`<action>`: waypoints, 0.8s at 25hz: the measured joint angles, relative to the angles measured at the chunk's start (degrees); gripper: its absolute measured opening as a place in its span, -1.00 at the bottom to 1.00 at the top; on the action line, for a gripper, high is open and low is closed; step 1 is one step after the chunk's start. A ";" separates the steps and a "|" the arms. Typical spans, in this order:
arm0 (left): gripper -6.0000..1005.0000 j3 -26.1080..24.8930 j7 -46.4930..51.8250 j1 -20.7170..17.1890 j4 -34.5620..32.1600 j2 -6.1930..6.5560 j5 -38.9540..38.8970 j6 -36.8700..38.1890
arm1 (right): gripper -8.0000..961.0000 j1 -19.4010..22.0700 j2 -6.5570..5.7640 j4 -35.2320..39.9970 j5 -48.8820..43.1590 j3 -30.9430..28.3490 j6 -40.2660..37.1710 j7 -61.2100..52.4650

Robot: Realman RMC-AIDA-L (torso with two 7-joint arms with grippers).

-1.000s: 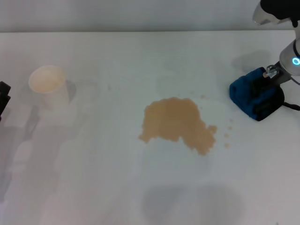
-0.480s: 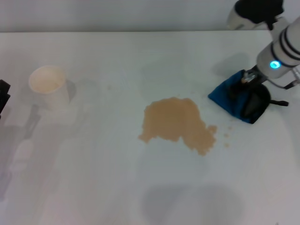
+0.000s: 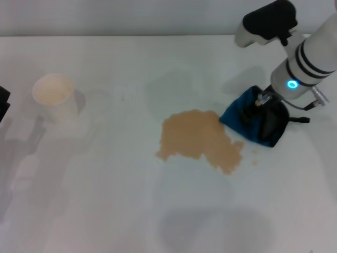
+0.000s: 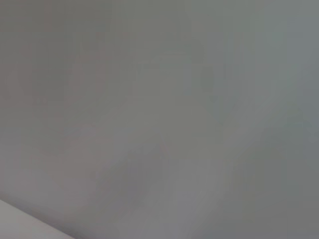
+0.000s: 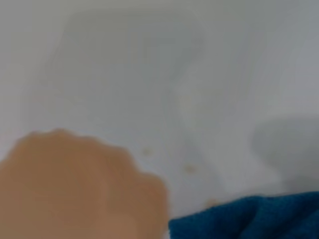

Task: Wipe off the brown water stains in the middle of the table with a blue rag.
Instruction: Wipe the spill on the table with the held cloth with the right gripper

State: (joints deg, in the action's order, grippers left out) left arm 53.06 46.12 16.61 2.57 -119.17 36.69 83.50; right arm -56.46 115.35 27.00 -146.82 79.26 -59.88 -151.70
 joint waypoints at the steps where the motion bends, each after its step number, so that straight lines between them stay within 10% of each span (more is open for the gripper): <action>1: 0.78 0.02 0.00 0.04 -0.02 0.00 0.01 0.00 | -0.89 0.13 0.22 0.59 0.45 0.34 -0.68 0.20; 20: 0.78 0.02 -0.34 0.29 -0.02 0.00 -0.07 0.00 | -0.89 1.44 0.69 9.11 24.30 21.22 -6.97 3.25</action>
State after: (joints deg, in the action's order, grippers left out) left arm 53.08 45.78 16.90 2.54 -119.18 36.62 83.50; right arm -55.02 116.04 36.11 -122.53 100.48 -66.84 -148.45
